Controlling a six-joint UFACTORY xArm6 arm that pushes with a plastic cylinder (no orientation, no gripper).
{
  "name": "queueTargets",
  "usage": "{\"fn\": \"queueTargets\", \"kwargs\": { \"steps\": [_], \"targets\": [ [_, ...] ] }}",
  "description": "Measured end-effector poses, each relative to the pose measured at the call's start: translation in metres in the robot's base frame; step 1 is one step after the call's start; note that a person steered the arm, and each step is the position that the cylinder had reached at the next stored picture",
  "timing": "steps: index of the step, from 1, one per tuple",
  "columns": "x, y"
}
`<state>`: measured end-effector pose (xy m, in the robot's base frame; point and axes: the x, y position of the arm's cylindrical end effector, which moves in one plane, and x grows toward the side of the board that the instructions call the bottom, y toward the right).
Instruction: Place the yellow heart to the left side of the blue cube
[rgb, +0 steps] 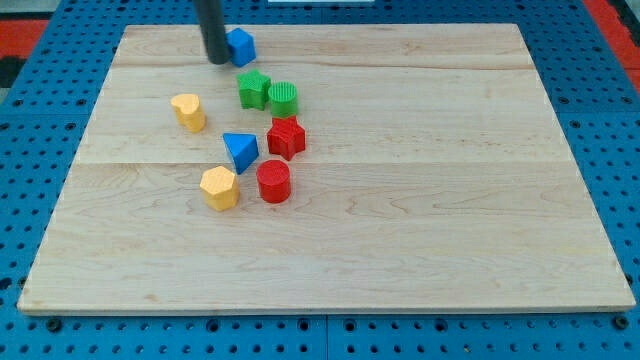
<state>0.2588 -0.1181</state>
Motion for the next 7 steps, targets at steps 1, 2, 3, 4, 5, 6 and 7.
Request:
{"fn": "queueTargets", "kwargs": {
  "steps": [1,2,3,4,5,6,7],
  "targets": [
    [0.001,0.062],
    [0.034,0.09],
    [0.083,0.091],
    [0.134,0.089],
    [0.159,0.056],
    [0.159,0.029],
    [0.158,-0.016]
  ]
}}
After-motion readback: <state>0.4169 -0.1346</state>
